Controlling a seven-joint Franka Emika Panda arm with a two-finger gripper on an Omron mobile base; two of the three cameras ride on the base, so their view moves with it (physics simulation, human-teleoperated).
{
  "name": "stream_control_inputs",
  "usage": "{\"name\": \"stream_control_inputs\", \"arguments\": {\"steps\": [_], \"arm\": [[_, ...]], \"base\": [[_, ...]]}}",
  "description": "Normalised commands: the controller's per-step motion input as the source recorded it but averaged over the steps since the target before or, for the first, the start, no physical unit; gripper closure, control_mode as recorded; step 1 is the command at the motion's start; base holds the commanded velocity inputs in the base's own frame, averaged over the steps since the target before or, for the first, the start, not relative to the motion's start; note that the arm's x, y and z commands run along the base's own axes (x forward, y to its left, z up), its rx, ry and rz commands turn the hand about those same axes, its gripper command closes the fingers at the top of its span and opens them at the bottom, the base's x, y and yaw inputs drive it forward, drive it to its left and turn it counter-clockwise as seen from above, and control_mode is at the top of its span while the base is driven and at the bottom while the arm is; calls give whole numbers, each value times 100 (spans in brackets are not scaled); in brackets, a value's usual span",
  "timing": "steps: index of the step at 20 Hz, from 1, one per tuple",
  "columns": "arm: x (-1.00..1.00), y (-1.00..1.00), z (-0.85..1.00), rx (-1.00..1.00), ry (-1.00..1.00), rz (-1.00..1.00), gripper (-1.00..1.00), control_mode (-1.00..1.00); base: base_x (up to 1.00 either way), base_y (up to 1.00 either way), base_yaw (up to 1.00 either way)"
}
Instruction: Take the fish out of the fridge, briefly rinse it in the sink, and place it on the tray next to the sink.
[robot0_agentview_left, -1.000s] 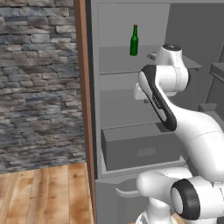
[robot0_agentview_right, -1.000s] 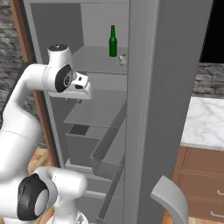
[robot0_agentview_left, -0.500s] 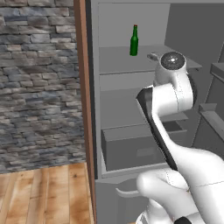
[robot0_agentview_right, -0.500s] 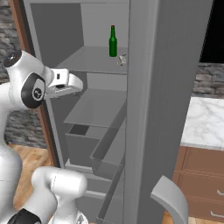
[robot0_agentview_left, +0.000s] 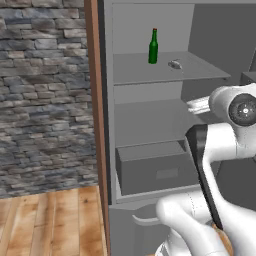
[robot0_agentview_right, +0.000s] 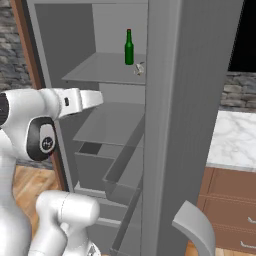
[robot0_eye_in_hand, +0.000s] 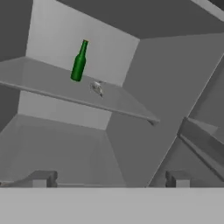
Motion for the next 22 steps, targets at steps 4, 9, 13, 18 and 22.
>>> {"name": "stream_control_inputs", "arguments": {"steps": [4, 9, 13, 18, 22], "arm": [[-3, -67, 84, 14, -11, 0, -100, -100], [4, -51, 83, 28, 6, 5, -100, -100], [31, -16, 37, 32, 27, 14, -100, -100], [7, 0, 0, 5, 2, 4, -100, -100], [17, 0, -7, 0, 0, 0, -100, -100]], "base": [[0, 0, 0], [0, 0, 0], [0, 0, 0], [0, 0, 0], [0, 0, 0]]}}
